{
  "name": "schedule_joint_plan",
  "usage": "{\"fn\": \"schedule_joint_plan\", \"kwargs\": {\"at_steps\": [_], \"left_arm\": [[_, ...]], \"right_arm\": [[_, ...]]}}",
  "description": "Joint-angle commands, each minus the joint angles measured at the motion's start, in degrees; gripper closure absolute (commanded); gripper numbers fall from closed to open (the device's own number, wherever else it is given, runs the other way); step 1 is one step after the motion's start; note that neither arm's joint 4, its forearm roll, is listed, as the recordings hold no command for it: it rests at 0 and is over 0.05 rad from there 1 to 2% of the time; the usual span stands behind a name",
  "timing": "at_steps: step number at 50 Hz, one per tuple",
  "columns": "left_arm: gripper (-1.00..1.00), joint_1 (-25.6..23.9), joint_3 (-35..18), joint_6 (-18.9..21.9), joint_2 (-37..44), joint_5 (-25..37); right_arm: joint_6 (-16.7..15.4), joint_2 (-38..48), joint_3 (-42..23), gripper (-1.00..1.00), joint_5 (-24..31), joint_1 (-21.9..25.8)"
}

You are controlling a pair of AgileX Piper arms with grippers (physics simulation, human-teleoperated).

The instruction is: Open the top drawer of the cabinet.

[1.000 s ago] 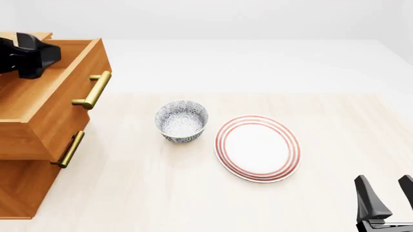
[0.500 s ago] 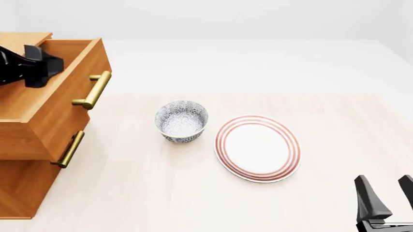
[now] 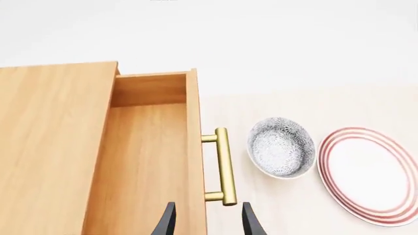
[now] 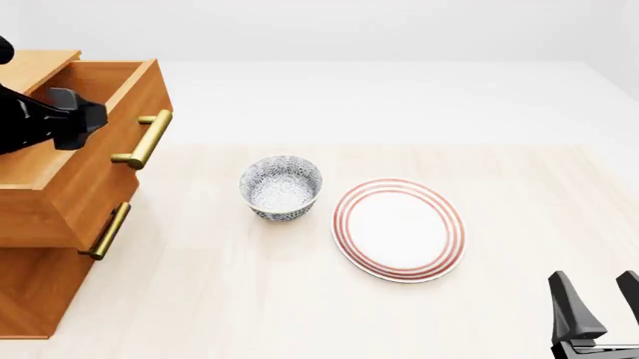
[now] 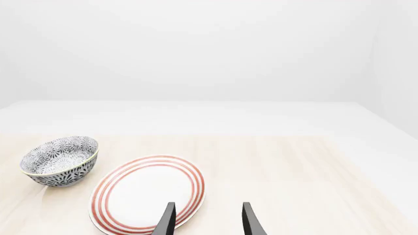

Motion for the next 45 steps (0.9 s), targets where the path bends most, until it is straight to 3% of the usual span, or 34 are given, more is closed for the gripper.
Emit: {"fn": "schedule_joint_plan", "kwargs": {"at_steps": [1,45], "left_arm": [[-1.0,0.0,3.0,-2.0,-1.0,-3.0],[-1.0,0.7,6.8,-4.1,0.4,-7.0]], "right_arm": [[0.0,0.0,0.0,-1.0,0.0,0.0],[0.0,0.0,0.0,-1.0,0.0,0.0]]}}
